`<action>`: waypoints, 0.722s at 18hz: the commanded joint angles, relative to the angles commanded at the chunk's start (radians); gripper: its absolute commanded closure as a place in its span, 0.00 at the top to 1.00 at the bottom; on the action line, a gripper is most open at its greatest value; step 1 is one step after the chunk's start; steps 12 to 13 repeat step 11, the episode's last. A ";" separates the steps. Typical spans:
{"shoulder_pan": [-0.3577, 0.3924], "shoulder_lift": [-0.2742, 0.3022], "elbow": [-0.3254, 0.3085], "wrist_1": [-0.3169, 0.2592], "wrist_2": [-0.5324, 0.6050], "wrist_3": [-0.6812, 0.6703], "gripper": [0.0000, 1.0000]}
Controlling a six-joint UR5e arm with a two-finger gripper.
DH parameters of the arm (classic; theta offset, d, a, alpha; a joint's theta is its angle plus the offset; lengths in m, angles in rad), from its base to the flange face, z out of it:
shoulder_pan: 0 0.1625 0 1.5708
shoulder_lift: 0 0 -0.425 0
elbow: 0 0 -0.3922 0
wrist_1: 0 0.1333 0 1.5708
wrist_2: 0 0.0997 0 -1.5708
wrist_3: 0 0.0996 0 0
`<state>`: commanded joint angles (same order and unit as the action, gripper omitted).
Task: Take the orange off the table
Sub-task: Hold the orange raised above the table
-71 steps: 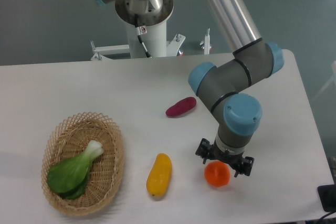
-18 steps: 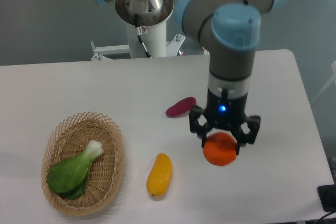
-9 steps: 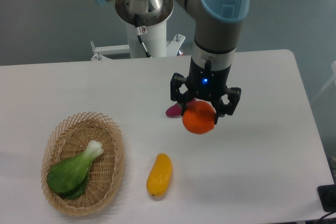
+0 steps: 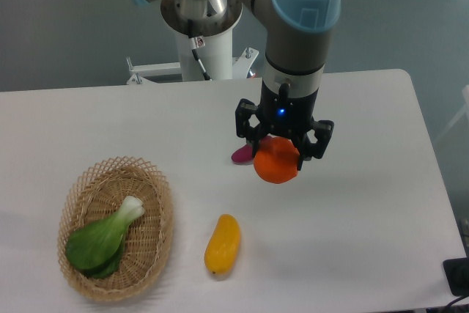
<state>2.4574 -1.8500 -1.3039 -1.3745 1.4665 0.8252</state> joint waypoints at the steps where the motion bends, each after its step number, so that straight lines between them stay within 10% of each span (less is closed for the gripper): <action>1: 0.000 -0.003 0.000 0.000 0.000 0.000 0.63; 13: 0.000 -0.003 -0.006 0.005 0.006 0.022 0.63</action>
